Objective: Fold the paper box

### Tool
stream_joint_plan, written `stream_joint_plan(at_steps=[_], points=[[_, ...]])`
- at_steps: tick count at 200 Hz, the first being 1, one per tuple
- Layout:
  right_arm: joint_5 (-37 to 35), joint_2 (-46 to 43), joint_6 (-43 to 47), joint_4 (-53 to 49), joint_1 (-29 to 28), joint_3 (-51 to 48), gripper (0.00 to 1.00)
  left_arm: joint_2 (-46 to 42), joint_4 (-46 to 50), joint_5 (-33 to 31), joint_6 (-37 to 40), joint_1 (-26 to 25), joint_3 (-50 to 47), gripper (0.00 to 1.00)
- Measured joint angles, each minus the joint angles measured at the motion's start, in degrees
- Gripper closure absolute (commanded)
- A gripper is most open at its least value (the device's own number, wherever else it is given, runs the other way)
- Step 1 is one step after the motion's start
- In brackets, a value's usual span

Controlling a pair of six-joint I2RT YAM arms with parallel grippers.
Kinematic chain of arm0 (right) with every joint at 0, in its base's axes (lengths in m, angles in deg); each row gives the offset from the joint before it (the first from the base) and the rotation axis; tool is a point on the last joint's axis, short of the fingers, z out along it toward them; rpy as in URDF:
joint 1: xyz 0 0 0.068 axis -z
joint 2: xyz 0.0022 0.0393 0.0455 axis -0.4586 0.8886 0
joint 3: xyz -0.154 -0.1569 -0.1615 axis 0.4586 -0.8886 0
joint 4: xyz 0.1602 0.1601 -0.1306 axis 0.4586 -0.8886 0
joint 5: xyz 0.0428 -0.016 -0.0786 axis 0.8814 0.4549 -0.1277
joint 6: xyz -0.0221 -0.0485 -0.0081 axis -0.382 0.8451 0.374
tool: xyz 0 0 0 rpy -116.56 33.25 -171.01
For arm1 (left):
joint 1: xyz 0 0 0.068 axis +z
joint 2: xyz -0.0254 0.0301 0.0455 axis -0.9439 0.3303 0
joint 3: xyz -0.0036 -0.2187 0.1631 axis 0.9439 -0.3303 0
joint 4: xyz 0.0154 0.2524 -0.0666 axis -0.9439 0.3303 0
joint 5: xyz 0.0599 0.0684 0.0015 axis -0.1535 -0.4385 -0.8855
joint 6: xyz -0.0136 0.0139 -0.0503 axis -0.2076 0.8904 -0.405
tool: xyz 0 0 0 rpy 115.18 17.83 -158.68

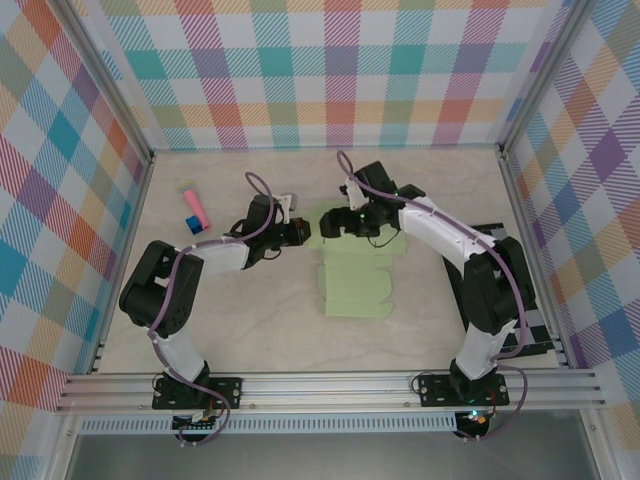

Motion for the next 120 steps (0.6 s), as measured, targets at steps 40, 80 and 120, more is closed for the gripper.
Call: stream_joint_plan(at_steps=[40, 80, 120], points=[[-1.1, 4.2, 0.3, -2.6, -2.4, 2.5, 0.00, 0.2, 0.0, 0.0, 0.0, 0.0, 1.1, 1.00], [-7.0, 8.7, 0.0, -7.4, -3.4, 2.5, 0.02, 0.7, 0.0, 0.0, 0.0, 0.0, 1.5, 1.00], [-11.1, 9.3, -1.0, -9.9, -2.4, 2.5, 0.05, 1.0, -0.1, 0.0, 0.0, 0.0, 1.5, 1.00]])
